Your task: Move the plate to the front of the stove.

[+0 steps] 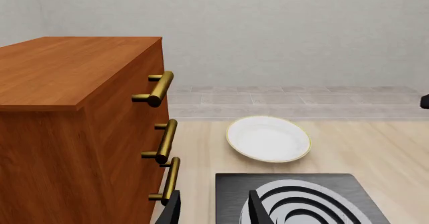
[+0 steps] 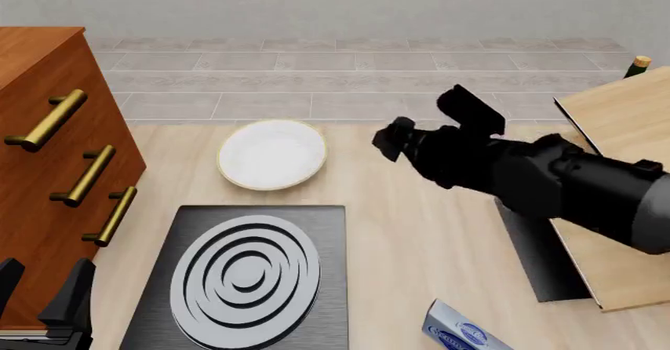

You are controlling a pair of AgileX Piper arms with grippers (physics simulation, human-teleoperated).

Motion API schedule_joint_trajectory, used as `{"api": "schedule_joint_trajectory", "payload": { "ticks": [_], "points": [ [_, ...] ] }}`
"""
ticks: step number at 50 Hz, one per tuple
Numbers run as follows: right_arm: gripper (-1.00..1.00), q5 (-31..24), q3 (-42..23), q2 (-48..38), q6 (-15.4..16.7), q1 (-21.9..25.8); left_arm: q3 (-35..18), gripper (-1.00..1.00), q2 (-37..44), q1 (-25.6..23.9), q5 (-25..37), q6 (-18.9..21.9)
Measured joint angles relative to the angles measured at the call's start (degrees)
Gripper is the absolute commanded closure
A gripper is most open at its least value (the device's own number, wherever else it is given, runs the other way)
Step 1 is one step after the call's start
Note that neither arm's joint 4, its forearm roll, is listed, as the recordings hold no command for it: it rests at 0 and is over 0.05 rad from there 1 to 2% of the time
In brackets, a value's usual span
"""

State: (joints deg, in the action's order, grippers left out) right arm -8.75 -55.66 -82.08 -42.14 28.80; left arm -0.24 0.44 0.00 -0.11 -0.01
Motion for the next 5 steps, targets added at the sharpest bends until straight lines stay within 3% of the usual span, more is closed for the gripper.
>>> {"api": "schedule_joint_trajectory", "payload": {
  "ticks": [5],
  "points": [
    [-1.0, -1.2, 5.3, 7.4, 2.7, -0.1, 0.0, -1.0, 0.0, 0.0, 0.0, 0.0]
  ]
}}
